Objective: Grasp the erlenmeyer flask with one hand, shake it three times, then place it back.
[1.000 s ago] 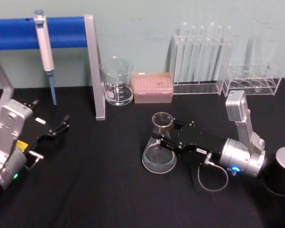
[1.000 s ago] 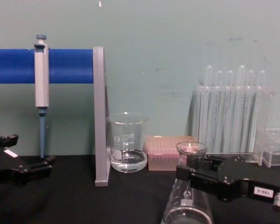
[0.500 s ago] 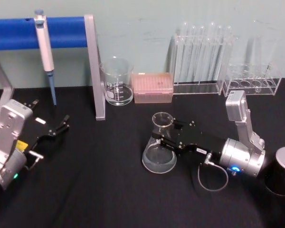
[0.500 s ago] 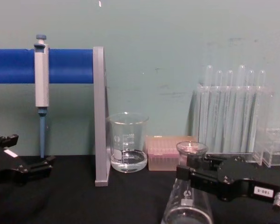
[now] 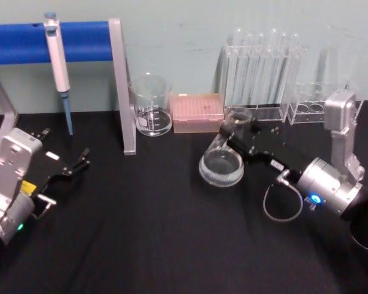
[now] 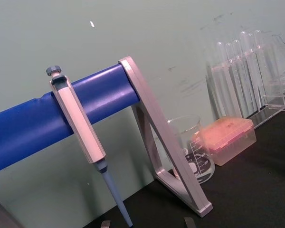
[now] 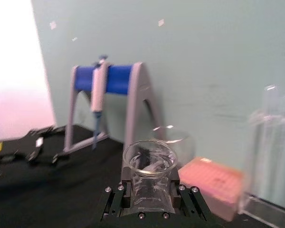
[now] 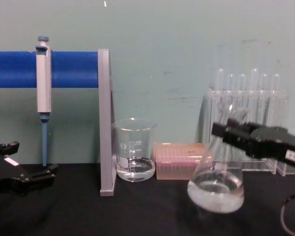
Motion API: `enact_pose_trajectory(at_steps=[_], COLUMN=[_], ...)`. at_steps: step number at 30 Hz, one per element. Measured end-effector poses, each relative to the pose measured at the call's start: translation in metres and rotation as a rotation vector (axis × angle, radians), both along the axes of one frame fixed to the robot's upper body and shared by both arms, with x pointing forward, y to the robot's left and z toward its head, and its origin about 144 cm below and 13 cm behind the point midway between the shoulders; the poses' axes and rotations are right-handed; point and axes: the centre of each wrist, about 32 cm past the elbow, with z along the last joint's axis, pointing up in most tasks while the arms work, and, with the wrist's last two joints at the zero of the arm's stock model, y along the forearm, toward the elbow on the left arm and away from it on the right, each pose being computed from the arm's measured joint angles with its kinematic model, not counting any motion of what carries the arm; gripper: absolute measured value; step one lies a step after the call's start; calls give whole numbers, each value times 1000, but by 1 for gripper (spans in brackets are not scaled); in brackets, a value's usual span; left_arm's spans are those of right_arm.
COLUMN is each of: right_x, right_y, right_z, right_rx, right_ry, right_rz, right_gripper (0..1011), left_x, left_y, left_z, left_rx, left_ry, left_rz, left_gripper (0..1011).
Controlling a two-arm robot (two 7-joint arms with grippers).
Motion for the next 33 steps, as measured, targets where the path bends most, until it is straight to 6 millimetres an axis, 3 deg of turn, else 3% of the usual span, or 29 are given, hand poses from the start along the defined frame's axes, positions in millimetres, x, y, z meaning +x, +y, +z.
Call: enact_pose_trajectory(at_steps=[15,26,33], right_x=[-25,-24,-21], right_y=[16,19,20], right_z=[25,26,27], right_rx=[-10,-41,-59], right_ry=[-33,-39,-61], right_rz=[-279,-277,-187], right_gripper=[449,449,449], left_x=[0,0,0], left_y=[0,0,0], left_z=[0,0,0], left_rx=[0,0,0], left_ry=[0,0,0], left_rz=[0,0,0], left_gripper=[1001,1001,1001])
